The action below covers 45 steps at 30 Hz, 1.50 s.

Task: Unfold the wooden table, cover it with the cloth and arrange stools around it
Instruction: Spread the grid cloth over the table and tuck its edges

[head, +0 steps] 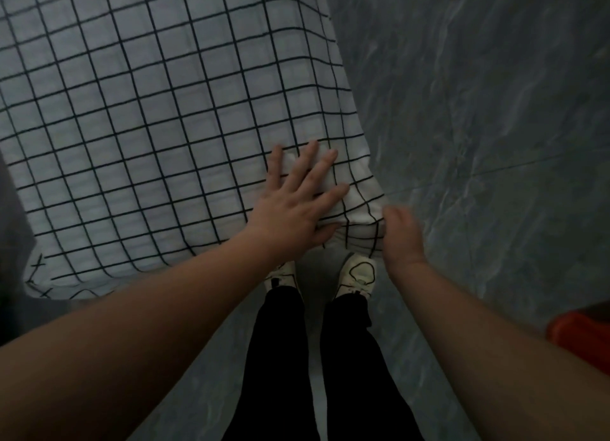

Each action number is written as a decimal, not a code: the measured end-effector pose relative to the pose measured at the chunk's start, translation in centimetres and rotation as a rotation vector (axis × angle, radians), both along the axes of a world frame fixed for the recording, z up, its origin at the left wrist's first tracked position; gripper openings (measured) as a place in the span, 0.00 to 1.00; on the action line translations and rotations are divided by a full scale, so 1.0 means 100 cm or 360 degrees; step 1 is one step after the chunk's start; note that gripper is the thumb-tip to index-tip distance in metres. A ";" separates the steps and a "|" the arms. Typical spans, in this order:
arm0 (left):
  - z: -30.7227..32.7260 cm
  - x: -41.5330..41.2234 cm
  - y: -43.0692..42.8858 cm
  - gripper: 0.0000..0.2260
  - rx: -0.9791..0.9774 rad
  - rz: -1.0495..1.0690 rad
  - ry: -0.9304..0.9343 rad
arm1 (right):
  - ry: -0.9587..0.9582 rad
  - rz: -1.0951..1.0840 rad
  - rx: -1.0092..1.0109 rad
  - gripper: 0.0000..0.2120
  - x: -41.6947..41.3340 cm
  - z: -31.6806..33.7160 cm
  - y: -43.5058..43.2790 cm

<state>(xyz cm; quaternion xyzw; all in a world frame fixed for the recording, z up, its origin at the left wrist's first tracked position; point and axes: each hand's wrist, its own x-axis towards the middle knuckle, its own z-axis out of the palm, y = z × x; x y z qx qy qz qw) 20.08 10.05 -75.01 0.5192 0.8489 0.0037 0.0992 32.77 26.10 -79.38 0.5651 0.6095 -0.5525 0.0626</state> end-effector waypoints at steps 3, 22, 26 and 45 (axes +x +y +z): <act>-0.004 0.001 0.000 0.27 0.0030 -0.0004 0.0027 | -0.0228 0.0569 0.0099 0.15 -0.003 -0.017 -0.010; 0.011 0.002 0.005 0.41 -0.0288 0.0110 -0.0103 | 0.0278 0.1438 0.0537 0.37 0.001 0.019 -0.032; 0.008 0.002 0.007 0.44 -0.0332 0.0119 -0.0099 | 0.0227 0.1349 0.0355 0.33 -0.018 0.022 -0.034; 0.057 0.005 -0.048 0.34 -0.0095 0.0798 -0.0472 | -0.0083 0.1566 0.0616 0.45 -0.040 0.080 -0.051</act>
